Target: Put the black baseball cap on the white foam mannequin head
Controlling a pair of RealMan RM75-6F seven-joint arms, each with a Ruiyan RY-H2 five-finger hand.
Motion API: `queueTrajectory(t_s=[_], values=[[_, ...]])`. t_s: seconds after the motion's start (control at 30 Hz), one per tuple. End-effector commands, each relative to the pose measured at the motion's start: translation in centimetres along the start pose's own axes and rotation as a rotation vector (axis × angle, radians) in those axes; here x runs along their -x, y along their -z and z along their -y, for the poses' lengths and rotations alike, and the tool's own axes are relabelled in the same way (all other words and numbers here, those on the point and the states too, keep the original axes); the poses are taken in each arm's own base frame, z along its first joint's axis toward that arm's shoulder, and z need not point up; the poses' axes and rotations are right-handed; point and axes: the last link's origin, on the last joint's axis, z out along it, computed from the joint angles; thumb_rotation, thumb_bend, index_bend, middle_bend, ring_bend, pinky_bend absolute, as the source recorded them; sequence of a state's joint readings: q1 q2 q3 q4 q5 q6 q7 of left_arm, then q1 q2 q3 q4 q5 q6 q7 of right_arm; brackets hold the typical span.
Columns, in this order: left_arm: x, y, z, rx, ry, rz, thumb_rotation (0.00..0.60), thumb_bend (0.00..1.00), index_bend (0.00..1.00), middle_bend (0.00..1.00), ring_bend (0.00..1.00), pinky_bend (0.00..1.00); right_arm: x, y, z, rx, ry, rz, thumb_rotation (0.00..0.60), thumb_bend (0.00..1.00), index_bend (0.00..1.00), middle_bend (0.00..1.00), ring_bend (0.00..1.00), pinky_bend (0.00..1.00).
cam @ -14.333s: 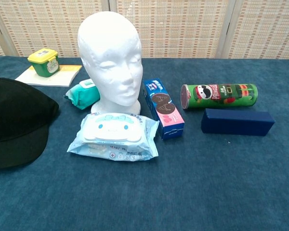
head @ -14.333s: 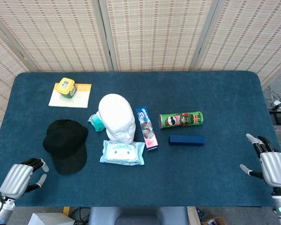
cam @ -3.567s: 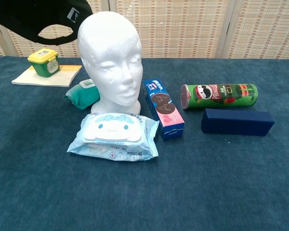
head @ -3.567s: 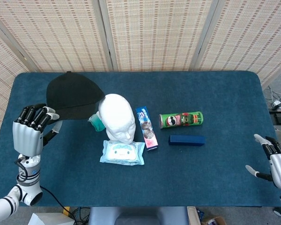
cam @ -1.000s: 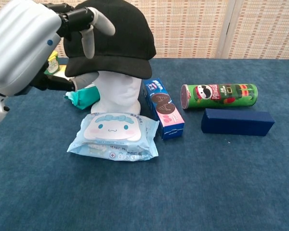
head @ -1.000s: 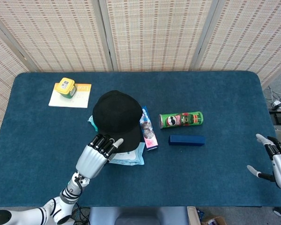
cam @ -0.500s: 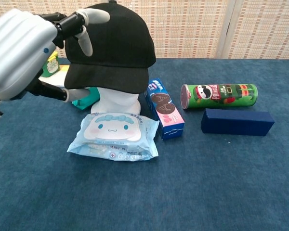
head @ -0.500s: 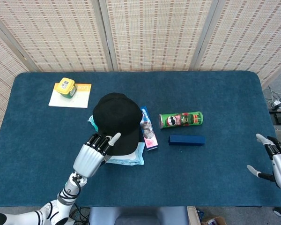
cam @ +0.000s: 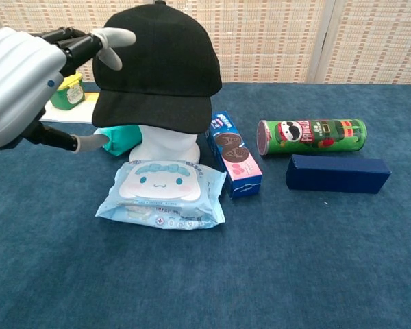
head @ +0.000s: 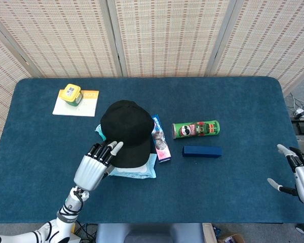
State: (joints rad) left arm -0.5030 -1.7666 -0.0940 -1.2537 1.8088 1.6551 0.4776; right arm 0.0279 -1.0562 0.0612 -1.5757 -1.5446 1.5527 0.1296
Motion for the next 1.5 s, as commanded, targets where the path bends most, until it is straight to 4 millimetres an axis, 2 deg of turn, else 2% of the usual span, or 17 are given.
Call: queueTrajectory(t_s=[0.03,0.33,0.43,0.7,0.8,1.0,1.2,1.5], values=[[-0.1,0.6,0.8,-0.023,-0.020,0.011,0.600,0.00,0.04,0.29,0.23,0.37,0.0,0.0,0.0,0.000,-0.001,0.000,0.600,0.00,0.15,0.27,0.15,0.45],[-0.8,3.8,6.3,-0.175,-0.056,0.052,0.600,0.00,0.05,0.29,0.23,0.36,0.1,-0.1,0.0,0.005,0.006,0.000,0.600,0.00,0.15,0.27,0.16,0.45],[-1.3,4.7,7.3,-0.202,-0.067,0.051,0.600,0.00,0.06,0.29,0.23,0.36,0.2,-0.1,0.1,0.007,0.012,0.002,0.600,0.00,0.15,0.27,0.16,0.45],[-3.0,7.0,9.8,-0.273,-0.081,0.049,0.600,0.00,0.29,0.30,0.24,0.38,0.3,-0.2,0.1,0.014,0.023,0.004,0.600,0.00,0.15,0.27,0.16,0.45],[-3.7,7.9,10.8,-0.309,-0.068,0.088,0.600,0.00,0.32,0.37,0.30,0.44,0.4,-0.2,0.1,0.018,0.032,0.006,0.600,0.00,0.15,0.27,0.16,0.45],[-4.9,10.1,13.1,-0.329,-0.083,0.234,0.600,0.00,0.35,0.41,0.33,0.46,0.8,-0.4,0.3,0.031,0.058,0.016,0.600,0.00,0.15,0.27,0.16,0.45],[-5.6,11.0,14.1,-0.342,-0.058,0.316,0.600,0.00,0.46,0.48,0.38,0.51,1.1,-0.7,0.5,0.041,0.074,0.023,0.600,0.00,0.15,0.27,0.16,0.45],[-6.2,11.3,14.6,-0.345,-0.035,0.286,0.600,0.00,0.49,0.49,0.39,0.52,1.2,-0.9,0.5,0.049,0.081,0.020,0.600,0.00,0.15,0.27,0.16,0.45]])
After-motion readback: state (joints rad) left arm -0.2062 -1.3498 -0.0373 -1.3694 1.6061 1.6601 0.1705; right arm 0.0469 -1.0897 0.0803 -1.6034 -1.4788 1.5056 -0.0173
